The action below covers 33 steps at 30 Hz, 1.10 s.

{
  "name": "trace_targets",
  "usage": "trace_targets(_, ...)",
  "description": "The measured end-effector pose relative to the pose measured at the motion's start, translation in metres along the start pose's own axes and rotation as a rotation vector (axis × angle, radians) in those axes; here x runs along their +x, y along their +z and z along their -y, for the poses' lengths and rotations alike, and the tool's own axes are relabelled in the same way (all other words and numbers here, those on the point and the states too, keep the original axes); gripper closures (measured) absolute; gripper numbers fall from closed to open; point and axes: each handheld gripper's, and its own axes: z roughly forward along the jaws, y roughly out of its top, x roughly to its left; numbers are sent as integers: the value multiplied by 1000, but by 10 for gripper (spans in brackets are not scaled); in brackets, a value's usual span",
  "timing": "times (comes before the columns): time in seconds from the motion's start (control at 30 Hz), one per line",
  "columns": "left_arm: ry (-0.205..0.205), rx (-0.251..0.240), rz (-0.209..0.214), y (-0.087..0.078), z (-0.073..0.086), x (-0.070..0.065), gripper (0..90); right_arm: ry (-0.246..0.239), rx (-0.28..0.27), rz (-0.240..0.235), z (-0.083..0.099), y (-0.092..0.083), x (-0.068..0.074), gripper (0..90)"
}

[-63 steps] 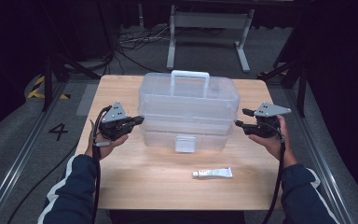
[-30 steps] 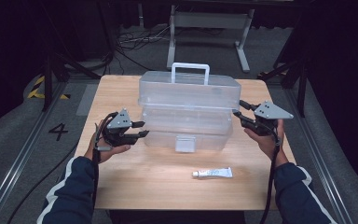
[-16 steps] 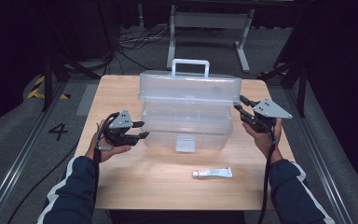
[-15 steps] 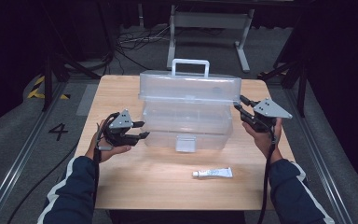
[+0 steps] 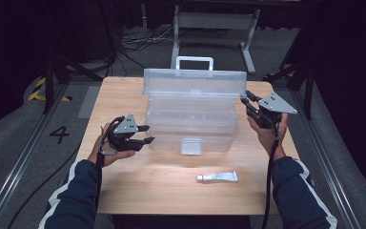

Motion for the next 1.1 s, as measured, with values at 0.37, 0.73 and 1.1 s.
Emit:
trace_targets(0.37,16,7,-14,5,-1,-1,569,5,11,58,-7,5,1,795)
trace_targets(0.73,36,21,-61,9,-3,-3,661,-18,26,81,-13,8,0,811)
trace_targets(1.1,55,38,-47,14,-7,-7,634,-27,47,76,-21,11,-4,816)
